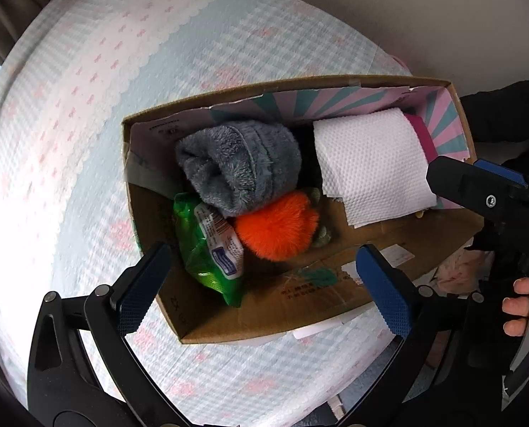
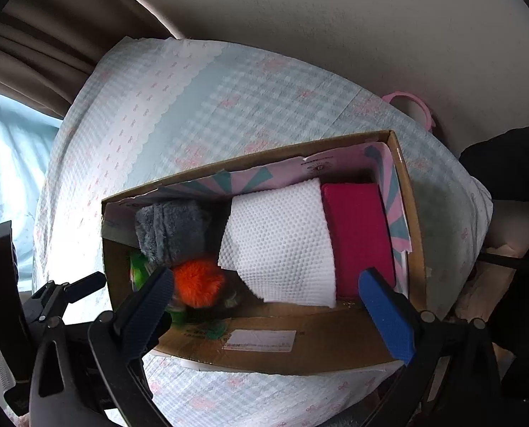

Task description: Organize soft objects

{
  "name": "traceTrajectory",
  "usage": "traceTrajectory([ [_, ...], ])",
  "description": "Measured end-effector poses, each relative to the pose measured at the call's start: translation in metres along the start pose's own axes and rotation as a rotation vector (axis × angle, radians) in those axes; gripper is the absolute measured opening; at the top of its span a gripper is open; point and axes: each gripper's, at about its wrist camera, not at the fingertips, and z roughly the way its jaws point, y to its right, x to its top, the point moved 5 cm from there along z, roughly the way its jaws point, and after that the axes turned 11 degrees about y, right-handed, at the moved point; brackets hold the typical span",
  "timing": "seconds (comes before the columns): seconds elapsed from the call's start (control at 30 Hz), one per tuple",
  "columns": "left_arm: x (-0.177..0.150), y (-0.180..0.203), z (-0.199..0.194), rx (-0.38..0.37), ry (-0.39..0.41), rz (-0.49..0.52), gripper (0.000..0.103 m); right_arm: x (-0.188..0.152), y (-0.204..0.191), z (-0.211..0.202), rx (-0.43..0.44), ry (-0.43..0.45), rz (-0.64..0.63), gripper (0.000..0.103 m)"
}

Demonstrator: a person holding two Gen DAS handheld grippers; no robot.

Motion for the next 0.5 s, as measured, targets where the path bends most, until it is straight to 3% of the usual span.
traceTrajectory([
  [0.23,0.001,-0.001,-0.034,0.009,0.06,0.002,0.103,0.0,-0.01,-0.025,-0.011,0.047,-0.042,0.103],
  [0.5,0.001,-0.009,-0.122,0.034,0.218,-0.036,0.103,0.002,-0.04,-0.102,-0.027,0.188,-0.152,0.103],
])
